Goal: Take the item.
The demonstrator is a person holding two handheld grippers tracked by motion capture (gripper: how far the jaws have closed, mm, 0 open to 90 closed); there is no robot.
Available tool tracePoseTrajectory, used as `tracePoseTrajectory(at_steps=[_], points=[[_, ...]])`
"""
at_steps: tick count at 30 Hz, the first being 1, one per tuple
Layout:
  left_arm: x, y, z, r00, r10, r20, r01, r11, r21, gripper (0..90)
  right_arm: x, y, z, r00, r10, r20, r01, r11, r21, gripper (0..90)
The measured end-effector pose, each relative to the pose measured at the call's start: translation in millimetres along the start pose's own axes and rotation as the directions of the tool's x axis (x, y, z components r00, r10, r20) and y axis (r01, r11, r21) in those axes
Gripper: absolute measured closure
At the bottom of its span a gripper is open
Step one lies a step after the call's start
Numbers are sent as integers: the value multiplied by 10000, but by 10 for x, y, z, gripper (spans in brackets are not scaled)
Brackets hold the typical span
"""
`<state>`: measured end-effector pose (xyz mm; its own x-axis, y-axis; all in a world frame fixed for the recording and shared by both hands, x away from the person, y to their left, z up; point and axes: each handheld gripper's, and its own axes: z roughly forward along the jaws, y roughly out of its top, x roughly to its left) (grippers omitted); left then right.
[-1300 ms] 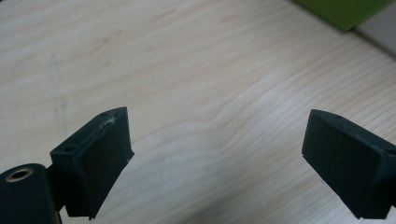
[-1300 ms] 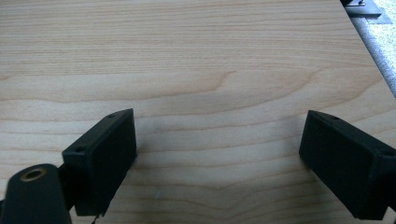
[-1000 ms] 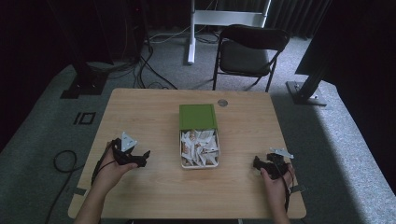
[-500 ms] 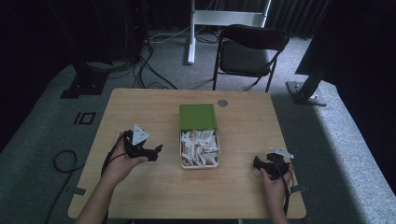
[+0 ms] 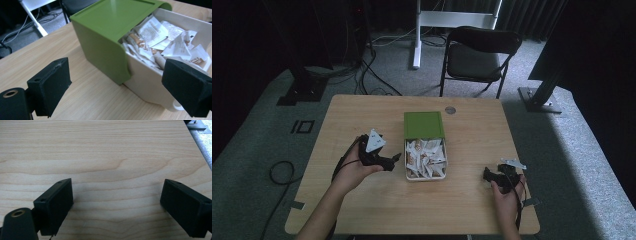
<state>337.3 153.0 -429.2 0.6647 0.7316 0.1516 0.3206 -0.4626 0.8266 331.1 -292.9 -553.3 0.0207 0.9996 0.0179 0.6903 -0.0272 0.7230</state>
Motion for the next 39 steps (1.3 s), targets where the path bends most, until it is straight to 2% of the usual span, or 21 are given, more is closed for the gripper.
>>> tracePoseTrajectory(at_steps=[3,17,18,19,20,23,25,31,33,37,39], points=[[-60,72,33,9995,229,217,-229,9997,-2,89,0,0,0,10000,1,0,-1,10000,0,110],[-277,208,185,9944,559,895,-537,9982,-268,92,0,0,1,10000,0,-2,0,10000,-10,110],[-310,219,220,9915,686,1103,-656,9974,-308,92,-1,1,1,10000,-9,-7,9,10000,-15,110],[-310,219,220,9915,686,1103,-656,9974,-308,93,-1,1,2,10000,-11,-7,11,10000,-16,110],[-346,225,256,9883,646,1381,-609,9977,-314,93,-1,1,2,10000,-8,-6,8,10000,-16,110],[-392,231,293,9857,795,1483,-758,9967,-304,93,-2,1,2,10000,-23,-20,22,10000,-17,110],[-460,251,343,9812,912,1701,-864,9956,-356,93,-4,2,2,10000,-44,-28,44,10000,-12,110],[-570,309,444,9747,1088,1952,-1021,9938,-438,93,-4,2,2,10000,-47,-32,47,10000,-12,110],[-631,333,515,9695,1217,2128,-1157,9925,-402,94,-3,2,2,10000,-25,-33,25,10000,-14,110],[-689,350,579,9654,1293,2266,-1246,9916,-349,117,-2,2,2,10000,-11,-33,11,10000,-16,110],[-737,353,639,9578,1463,2473,-1416,9892,-369,119,-3,2,2,10000,-22,-37,22,10000,-13,110]])
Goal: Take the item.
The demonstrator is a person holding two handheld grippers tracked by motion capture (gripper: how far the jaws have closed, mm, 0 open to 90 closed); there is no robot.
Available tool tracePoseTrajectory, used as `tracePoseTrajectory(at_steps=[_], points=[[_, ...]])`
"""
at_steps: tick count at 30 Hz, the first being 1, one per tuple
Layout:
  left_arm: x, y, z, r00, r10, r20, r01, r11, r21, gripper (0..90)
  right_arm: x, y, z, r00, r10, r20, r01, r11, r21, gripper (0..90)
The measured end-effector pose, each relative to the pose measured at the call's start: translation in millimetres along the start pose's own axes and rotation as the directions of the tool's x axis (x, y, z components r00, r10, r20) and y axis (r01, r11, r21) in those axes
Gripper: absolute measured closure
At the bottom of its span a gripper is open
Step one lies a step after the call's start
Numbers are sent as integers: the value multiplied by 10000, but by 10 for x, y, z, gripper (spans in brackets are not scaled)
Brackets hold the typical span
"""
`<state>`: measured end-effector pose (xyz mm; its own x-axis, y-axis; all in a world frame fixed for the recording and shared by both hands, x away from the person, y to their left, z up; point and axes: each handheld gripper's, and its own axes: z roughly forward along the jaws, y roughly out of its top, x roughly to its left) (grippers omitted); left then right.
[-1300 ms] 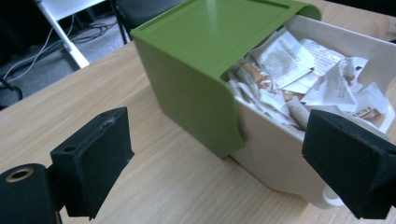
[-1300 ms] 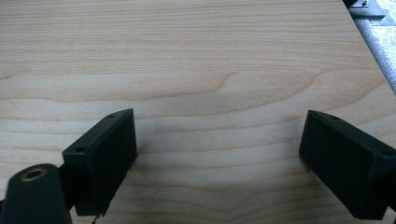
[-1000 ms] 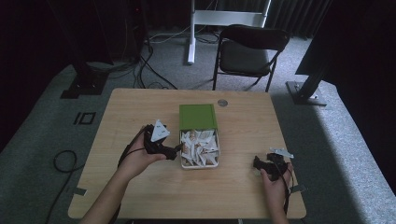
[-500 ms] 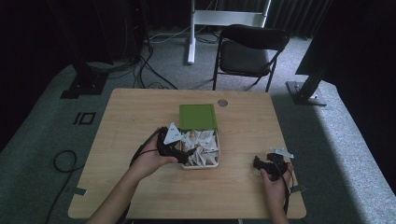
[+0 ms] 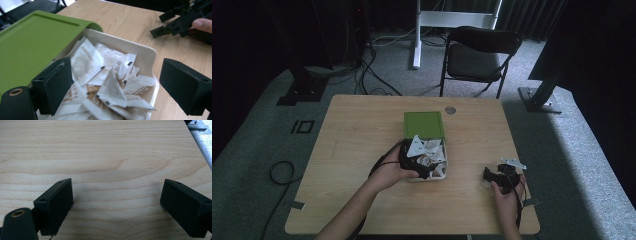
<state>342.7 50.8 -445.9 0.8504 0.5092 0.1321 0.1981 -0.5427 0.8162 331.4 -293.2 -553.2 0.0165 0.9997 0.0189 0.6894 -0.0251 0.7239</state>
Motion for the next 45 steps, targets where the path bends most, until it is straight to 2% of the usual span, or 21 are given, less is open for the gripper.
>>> tracePoseTrajectory(at_steps=[2,5,9,13,14,15,17,21,22,23,24,25,26,27,29,31,32,33,36,41,45], points=[[-21,-3,42,9997,196,162,-198,9997,136,124,-5,0,2,10000,-54,-20,54,10000,-8,110],[-42,-5,100,9991,403,118,-407,9984,393,151,-6,0,2,10000,-68,-16,68,10000,-3,110],[-55,-15,164,9996,158,245,-172,9982,577,208,-5,0,2,10000,-53,-20,53,10000,-11,110],[-60,-43,209,9993,332,151,-346,9937,1065,354,-3,0,1,10000,-31,-23,31,10000,3,110],[-59,-51,222,9994,324,154,-340,9923,1190,354,-3,0,1,10000,-32,-23,32,10000,3,110],[-57,-58,232,9995,259,201,-282,9918,1245,420,-4,0,0,10000,-44,-21,44,10000,10,110],[-49,-70,255,9997,18,242,-45,9934,1150,429,-4,0,1,10000,-44,-23,44,10000,6,110],[-30,-75,274,9999,82,78,-91,9921,1248,568,-4,0,1,10000,-43,-24,43,10000,7,110],[-21,-71,272,10000,21,-36,-16,9921,1257,568,-4,0,1,10000,-43,-24,43,10000,7,110],[-11,-68,267,9999,-39,-137,57,9913,1313,648,-4,0,1,10000,-42,-23,42,10000,7,110],[-3,-65,260,9998,1,-205,26,9909,1346,648,-4,0,1,10000,-42,-23,42,10000,7,110],[9,-50,235,9996,-168,-213,195,9909,1329,719,-4,0,1,10000,-40,-23,40,10000,6,110],[9,-50,235,9996,-168,-213,195,9909,1329,728,-4,0,1,10000,-40,-21,40,10000,8,110],[13,-40,220,9994,-188,-290,222,9922,1224,728,-4,0,1,10000,-40,-21,40,10000,8,110],[31,0,162,9969,-619,-492,656,9948,781,743,-3,0,1,10000,-27,-22,27,10000,4,110],[40,16,138,9955,-767,-559,798,9953,553,745,-4,0,1,10000,-41,-18,41,10000,0,110],[58,49,81,9933,-980,-611,997,9947,255,745,-6,1,2,10000,-68,-20,68,10000,-9,110],[58,49,81,9933,-980,-611,997,9947,255,745,-6,1,2,10000,-68,-20,68,10000,-9,110],[94,105,-44,9917,-1103,-668,1082,9935,-342,745,-3,0,1,10000,-25,-24,25,10000,3,110],[108,144,-138,9928,-1059,-568,1037,9938,-402,744,-4,1,1,10000,-48,-22,48,10000,1,110],[133,155,-228,9922,-1018,-713,984,9939,-505,744,-4,1,2,10000,-43,-18,43,10000,-2,110]])
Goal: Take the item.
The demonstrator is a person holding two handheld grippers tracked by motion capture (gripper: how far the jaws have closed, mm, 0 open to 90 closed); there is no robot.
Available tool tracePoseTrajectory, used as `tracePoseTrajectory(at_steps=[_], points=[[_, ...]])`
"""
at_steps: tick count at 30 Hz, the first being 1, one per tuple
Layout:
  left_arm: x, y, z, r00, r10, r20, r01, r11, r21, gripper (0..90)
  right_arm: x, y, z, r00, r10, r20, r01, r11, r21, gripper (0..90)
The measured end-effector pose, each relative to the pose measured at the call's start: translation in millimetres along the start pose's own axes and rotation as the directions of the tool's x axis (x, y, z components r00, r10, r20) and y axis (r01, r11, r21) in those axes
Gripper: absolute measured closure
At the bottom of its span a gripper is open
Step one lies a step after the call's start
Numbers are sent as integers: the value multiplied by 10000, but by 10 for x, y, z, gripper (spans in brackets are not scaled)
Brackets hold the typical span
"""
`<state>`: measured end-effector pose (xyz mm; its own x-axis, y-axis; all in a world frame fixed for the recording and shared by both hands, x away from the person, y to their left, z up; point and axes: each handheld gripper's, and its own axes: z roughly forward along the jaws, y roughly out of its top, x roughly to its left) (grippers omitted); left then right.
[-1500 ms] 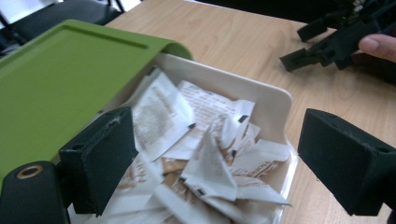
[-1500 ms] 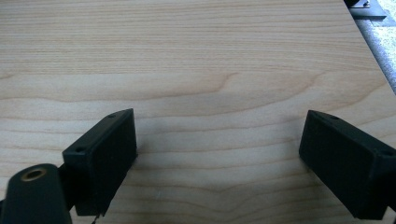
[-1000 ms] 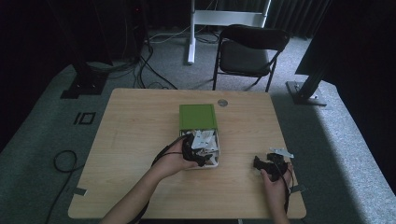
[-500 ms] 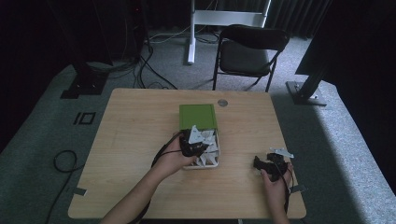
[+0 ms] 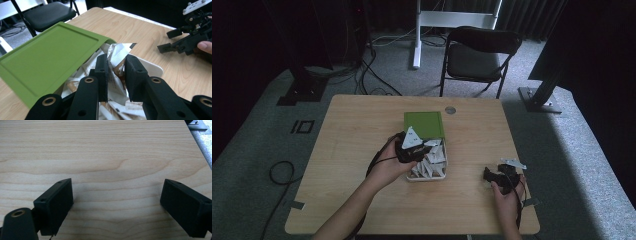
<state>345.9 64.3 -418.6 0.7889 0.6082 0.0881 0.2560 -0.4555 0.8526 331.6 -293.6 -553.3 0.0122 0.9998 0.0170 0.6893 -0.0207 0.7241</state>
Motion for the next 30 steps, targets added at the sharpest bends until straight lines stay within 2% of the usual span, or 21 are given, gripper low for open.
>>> tracePoseTrajectory(at_steps=[3,5,8,9,14,20,23,25,26,27,30], points=[[70,-14,-100,9995,-228,-209,223,9995,-201,744,-1,0,-1,10000,-9,-2,9,10000,17,110],[90,-19,-127,9995,-171,-278,168,9998,-125,744,0,1,-1,10000,-8,1,8,10000,19,110],[148,-43,-205,9987,-336,-386,329,9993,-202,744,0,0,-1,10000,-3,0,3,10000,10,110],[186,-69,-258,9978,-399,-536,385,9989,-265,744,0,0,0,10000,-5,0,5,10000,2,110],[264,-118,-375,9951,-666,-730,635,9971,-430,744,0,0,0,10000,-4,3,4,10000,1,110],[400,-228,-509,9888,-862,-1217,801,9953,-538,743,1,0,0,10000,8,-2,-8,10000,1,110],[460,-309,-562,9849,-1006,-1412,906,9930,-756,743,0,-1,0,10000,-5,-3,5,10000,-5,110],[501,-371,-587,9797,-1108,-1669,978,9916,-844,743,1,-1,-1,10000,2,-3,-2,10000,7,110],[544,-435,-611,9744,-1312,-1823,1163,9891,-901,742,2,-1,-1,10000,19,-4,-19,10000,9,110],[544,-435,-611,9744,-1312,-1823,1163,9891,-901,742,0,-1,-1,10000,-1,-4,1,10000,8,110],[606,-520,-648,9687,-1438,-2022,1273,9876,-922,742,0,-1,-1,10000,1,-4,-1,10000,8,110]])
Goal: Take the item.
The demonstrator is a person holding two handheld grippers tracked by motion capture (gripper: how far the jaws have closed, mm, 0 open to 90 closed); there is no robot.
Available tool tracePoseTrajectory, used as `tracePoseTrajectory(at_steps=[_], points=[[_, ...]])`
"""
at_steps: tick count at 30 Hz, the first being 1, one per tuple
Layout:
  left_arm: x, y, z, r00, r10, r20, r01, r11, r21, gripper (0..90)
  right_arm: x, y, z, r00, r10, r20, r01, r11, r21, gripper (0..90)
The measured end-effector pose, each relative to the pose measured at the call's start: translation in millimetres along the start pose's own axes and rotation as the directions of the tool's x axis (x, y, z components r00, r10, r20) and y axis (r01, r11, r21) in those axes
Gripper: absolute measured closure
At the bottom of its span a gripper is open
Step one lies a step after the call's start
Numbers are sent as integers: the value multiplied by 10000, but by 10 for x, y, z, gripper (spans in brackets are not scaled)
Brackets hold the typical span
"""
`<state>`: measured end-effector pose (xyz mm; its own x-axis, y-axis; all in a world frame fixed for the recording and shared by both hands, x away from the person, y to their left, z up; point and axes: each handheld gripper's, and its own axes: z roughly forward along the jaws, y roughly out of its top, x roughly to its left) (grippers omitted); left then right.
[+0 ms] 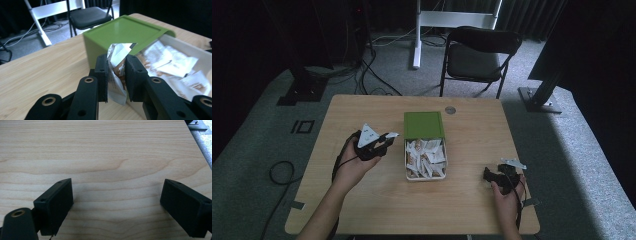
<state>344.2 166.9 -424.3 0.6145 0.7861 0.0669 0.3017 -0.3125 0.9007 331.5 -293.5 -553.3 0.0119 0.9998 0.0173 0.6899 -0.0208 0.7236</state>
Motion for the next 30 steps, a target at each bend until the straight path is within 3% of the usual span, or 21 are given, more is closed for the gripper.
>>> tracePoseTrajectory(at_steps=[8,12,13,19,20,21,25,26,30], points=[[228,-221,-82,9973,-406,-610,411,9991,70,741,0,0,0,10000,-3,3,3,10000,3,110],[344,-341,-108,9926,-602,-1057,612,9981,64,736,0,0,0,10000,-2,-1,2,10000,1,110],[399,-396,-122,9890,-721,-1294,721,9974,-42,736,0,0,0,10000,-3,0,3,10000,0,110],[499,-506,-111,9828,-848,-1640,859,9963,-1,736,0,0,0,10000,-4,0,4,10000,1,110],[562,-595,-70,9773,-1063,-1832,1093,9940,60,737,0,0,0,10000,-3,0,3,10000,1,110],[562,-595,-70,9773,-1063,-1832,1093,9940,60,736,0,0,0,10000,-3,0,3,10000,1,110],[684,-737,16,9578,-1691,-2324,1715,9851,-101,736,0,0,0,10000,-2,0,2,10000,1,110],[684,-737,16,9578,-1691,-2324,1715,9851,-101,735,0,0,0,10000,-2,0,2,10000,1,110],[758,-829,94,9472,-1989,-2515,2003,9795,-203,735,0,0,0,10000,-4,2,4,10000,3,110]])
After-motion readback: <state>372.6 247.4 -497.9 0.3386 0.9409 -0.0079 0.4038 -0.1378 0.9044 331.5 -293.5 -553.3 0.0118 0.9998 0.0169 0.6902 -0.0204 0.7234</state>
